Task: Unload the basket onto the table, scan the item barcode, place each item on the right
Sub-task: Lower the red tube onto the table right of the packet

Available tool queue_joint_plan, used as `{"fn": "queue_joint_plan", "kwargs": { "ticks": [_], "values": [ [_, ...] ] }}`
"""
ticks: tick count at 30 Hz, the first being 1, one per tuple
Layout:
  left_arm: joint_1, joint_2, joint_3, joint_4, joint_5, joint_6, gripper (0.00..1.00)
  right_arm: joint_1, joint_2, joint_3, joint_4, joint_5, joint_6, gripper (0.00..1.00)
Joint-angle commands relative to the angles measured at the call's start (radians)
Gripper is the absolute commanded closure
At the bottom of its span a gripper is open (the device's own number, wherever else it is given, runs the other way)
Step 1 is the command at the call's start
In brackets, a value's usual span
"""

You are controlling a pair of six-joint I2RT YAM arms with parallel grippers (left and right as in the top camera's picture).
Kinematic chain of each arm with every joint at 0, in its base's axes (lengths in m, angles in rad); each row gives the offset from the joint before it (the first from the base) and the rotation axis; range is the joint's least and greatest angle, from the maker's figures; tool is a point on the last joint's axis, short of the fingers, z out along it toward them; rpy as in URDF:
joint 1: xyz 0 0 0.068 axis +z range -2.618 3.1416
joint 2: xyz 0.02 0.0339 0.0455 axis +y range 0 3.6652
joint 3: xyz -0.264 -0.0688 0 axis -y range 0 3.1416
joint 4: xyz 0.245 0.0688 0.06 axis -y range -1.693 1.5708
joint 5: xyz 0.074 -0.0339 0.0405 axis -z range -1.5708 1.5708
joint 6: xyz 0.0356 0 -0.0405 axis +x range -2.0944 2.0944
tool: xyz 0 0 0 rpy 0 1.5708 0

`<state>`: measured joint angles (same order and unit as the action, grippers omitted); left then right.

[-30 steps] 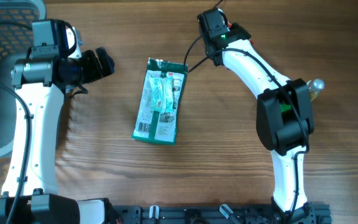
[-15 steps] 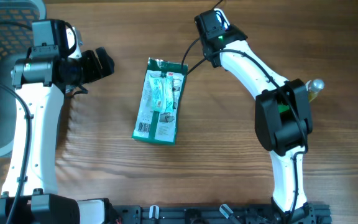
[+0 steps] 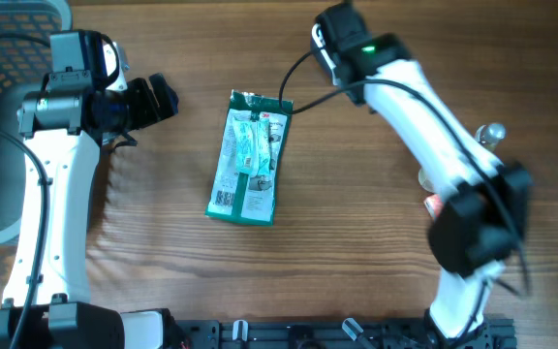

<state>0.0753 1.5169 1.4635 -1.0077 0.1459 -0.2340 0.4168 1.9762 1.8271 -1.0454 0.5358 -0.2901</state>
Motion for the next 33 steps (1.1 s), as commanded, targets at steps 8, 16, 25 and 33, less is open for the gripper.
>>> {"fn": "queue_joint_plan", "kwargs": {
  "ticks": [8,16,25,33],
  "values": [
    [0.008,-0.002,0.008,0.0,-0.01,0.005,0.0,-0.054,-0.152,-0.081,-0.499,-0.557,0.406,0.96],
    [0.008,-0.002,0.008,0.0,-0.01,0.005,0.0,-0.056,-0.152,-0.381,-0.275,-0.567,0.511,0.96],
    [0.008,-0.002,0.008,0.0,-0.01,0.005,0.0,-0.056,-0.151,-0.631,0.021,-0.56,0.56,0.93],
    [0.008,-0.002,0.008,0.0,-0.01,0.005,0.0,-0.056,-0.151,-0.653,0.043,-0.533,0.563,0.71]
  ]
}}
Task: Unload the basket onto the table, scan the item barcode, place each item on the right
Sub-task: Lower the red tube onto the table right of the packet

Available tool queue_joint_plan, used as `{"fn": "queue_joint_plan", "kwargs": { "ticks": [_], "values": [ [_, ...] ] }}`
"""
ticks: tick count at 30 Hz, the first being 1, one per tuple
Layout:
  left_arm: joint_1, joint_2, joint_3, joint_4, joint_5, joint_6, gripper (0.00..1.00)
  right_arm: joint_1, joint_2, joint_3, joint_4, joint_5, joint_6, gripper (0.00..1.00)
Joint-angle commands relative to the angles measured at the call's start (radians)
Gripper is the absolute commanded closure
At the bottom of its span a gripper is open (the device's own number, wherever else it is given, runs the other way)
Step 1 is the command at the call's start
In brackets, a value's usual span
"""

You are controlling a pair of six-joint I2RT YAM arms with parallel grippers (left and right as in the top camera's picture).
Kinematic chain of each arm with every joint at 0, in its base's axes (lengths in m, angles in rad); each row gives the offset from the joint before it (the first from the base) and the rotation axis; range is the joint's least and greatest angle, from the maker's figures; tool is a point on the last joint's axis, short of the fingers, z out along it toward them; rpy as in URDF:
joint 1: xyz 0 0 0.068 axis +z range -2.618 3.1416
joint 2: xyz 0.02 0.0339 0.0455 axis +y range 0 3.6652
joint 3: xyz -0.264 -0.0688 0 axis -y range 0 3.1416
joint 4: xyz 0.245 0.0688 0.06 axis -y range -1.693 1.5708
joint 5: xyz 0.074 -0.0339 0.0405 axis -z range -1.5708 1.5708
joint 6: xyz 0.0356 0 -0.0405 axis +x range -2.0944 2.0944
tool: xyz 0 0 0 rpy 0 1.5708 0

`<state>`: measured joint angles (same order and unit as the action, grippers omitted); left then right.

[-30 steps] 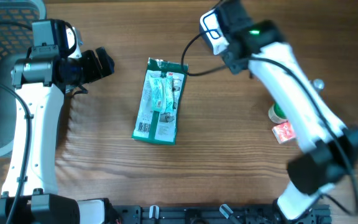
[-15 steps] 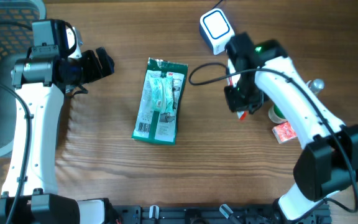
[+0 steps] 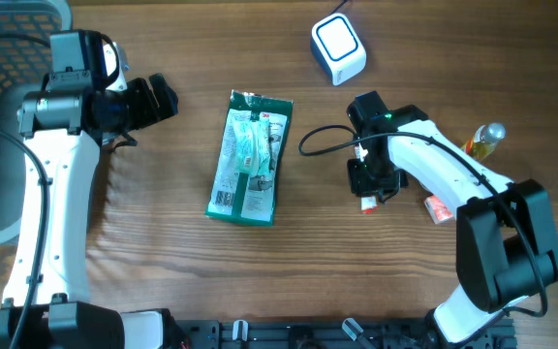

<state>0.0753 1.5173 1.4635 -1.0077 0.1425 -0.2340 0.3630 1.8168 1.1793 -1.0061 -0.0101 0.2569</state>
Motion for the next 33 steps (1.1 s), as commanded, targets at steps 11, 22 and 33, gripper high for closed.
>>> {"fn": "queue_joint_plan", "kwargs": {
  "ticks": [11,22,33],
  "values": [
    [0.008,-0.002,0.008,0.0,-0.006,0.005,0.0,-0.002,-0.066,0.093,-0.032,0.069,0.092,0.24],
    [0.008,-0.002,0.008,0.0,-0.006,0.005,0.0,-0.002,-0.154,0.097,0.079,-0.23,0.085,0.03],
    [0.008,-0.002,0.008,0.0,-0.006,0.005,0.0,0.035,-0.151,0.029,0.163,-0.261,0.087,0.39]
  ]
}}
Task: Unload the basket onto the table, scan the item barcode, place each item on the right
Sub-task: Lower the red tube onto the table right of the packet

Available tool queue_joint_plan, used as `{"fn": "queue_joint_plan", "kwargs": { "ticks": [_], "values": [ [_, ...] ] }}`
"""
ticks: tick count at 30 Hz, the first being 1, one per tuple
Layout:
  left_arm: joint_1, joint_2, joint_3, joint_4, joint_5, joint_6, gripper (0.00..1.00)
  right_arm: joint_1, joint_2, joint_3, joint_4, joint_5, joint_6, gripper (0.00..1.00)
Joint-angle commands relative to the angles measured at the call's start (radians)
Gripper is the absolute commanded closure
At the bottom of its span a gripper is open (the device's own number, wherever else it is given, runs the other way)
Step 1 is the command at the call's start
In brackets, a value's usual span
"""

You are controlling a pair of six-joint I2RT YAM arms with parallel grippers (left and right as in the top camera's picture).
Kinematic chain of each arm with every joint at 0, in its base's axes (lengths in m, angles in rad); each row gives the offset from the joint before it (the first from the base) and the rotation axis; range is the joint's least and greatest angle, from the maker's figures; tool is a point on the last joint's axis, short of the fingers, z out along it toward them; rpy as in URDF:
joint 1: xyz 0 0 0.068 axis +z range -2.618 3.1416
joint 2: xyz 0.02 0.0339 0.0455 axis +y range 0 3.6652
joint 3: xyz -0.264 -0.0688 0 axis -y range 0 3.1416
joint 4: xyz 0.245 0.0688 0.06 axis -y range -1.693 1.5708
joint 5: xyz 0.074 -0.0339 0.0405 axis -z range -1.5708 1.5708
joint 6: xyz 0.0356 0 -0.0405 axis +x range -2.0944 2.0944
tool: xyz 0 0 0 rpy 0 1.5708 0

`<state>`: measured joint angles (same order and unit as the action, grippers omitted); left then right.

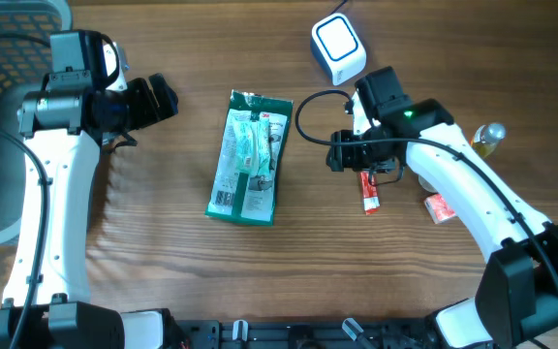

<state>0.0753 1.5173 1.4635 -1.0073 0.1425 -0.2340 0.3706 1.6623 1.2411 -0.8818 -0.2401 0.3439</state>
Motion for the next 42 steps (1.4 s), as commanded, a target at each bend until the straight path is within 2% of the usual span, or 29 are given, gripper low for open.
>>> {"fn": "queue_joint_plan", "kwargs": {
  "ticks": [1,10,15,19,22,25,27,32,42],
  "values": [
    [0.008,-0.002,0.008,0.0,-0.006,0.005,0.0,0.035,0.003,-0.044,0.062,-0.031,0.001,0.4],
    [0.008,-0.002,0.008,0.0,-0.006,0.005,0.0,0.054,0.003,-0.116,0.151,0.023,0.034,0.39],
    [0.008,-0.002,0.008,0.0,-0.006,0.005,0.0,0.054,0.003,-0.136,0.167,0.064,0.033,0.32],
    [0.008,-0.002,0.008,0.0,-0.006,0.005,0.0,0.054,0.003,-0.137,0.167,0.095,0.033,0.32],
    [0.008,-0.002,0.008,0.0,-0.006,0.005,0.0,0.054,0.004,-0.137,0.167,0.094,0.033,0.4],
    [0.008,-0.002,0.008,0.0,-0.006,0.005,0.0,0.054,0.004,-0.137,0.166,0.095,0.034,0.61],
    [0.008,-0.002,0.008,0.0,-0.006,0.005,0.0,0.054,0.004,-0.137,0.166,0.095,0.036,0.69],
    [0.008,-0.002,0.008,0.0,-0.006,0.005,0.0,0.054,0.031,-0.137,0.166,0.121,0.052,0.75],
    [0.008,-0.002,0.008,0.0,-0.006,0.005,0.0,0.054,0.168,-0.137,0.201,0.136,0.052,0.78]
  ]
}}
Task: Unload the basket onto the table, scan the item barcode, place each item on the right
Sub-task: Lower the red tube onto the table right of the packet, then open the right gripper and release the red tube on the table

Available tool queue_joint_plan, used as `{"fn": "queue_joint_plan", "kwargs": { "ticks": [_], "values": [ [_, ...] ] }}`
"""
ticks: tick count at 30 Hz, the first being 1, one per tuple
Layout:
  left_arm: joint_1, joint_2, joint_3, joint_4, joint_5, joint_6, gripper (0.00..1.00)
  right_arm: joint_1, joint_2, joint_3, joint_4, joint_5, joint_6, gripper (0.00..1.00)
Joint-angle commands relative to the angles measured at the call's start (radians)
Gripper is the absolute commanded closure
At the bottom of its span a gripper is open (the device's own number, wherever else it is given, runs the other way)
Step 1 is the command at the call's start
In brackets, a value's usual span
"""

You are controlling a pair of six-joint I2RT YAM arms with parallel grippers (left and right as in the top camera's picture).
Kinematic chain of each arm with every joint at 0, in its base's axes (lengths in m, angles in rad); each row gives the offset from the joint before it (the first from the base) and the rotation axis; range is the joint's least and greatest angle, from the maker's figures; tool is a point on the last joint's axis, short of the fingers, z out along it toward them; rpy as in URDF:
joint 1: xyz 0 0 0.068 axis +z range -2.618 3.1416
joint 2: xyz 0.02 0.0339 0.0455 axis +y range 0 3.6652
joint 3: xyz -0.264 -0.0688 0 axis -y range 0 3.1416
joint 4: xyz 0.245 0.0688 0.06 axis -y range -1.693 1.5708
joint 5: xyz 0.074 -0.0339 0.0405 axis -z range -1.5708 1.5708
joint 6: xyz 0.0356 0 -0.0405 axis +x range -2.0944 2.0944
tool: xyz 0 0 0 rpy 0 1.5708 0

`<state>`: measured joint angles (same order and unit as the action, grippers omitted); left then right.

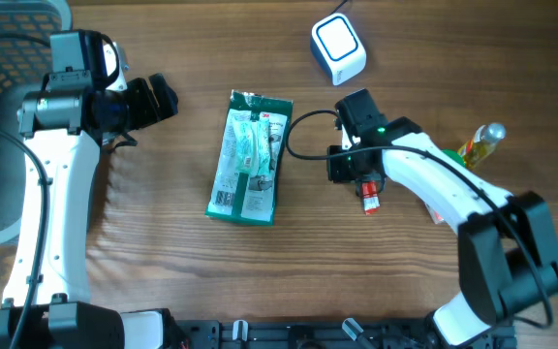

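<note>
The green packet [248, 158] lies flat mid-table, with its barcode [223, 202] at the near left corner. The white scanner [338, 48] sits at the back, right of the packet. My right gripper [342, 166] hangs low just right of the packet, over the upper end of a small red tube [368, 199]. Its jaws are hidden from above and I see nothing held. My left gripper [159, 99] stays open and empty, left of the packet's top.
A grey basket fills the far left. A yellow-green bottle [478, 143] lies at the right, beyond my right arm. A black cable [303, 121] loops between the packet and the right wrist.
My right gripper has shifted slightly nearer and lower, now over the top of the red tube. The arm's elbow swung back. Packet, scanner and left arm have not moved.
My right arm first reached over the back of the table, covering the scanner's spot. Then the scanner showed there and the gripper was down by the red tube. It then pointed left toward the packet and now sits close beside it. The packet stayed put throughout.
</note>
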<state>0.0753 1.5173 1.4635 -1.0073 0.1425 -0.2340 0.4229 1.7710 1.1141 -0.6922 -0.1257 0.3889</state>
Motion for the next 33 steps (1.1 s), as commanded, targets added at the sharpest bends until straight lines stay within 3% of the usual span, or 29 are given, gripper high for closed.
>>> {"fn": "queue_joint_plan", "kwargs": {
  "ticks": [1,33],
  "values": [
    [0.008,-0.002,0.008,0.0,-0.006,0.005,0.0,0.002,0.072,-0.01,0.016,0.021,0.007,0.78],
    [0.008,-0.002,0.008,0.0,-0.006,0.005,0.0,0.002,0.104,-0.011,0.041,0.085,0.039,0.8]
  ]
}}
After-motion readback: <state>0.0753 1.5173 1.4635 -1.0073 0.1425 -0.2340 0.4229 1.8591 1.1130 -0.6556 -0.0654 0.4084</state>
